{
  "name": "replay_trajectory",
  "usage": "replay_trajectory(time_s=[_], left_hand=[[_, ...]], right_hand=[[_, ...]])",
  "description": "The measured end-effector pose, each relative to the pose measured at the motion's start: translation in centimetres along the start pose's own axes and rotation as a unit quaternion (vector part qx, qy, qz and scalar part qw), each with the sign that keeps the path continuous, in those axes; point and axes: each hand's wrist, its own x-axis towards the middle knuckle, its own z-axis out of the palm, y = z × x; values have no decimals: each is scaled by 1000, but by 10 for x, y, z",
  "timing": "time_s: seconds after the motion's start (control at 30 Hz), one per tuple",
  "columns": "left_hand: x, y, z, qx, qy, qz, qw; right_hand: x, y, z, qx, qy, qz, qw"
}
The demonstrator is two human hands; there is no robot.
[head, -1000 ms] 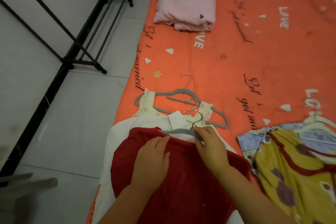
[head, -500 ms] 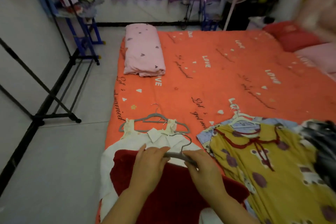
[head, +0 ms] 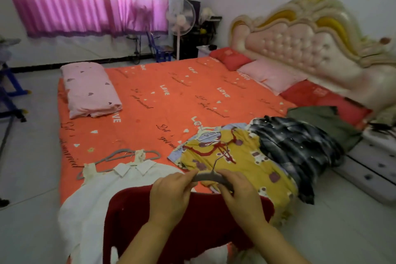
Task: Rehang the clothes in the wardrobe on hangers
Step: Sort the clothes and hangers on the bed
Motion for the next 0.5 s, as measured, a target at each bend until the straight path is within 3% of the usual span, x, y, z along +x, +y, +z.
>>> replay_trajectory(time_s=[0.2,0.5], left_hand=[[11,81,25,-47,16,37,998],[30,246,117,-38,35,179,982]], right_hand=[[-32,48,-75,-71,54,24,996],[-88,164,-221,-126,104,49,985]])
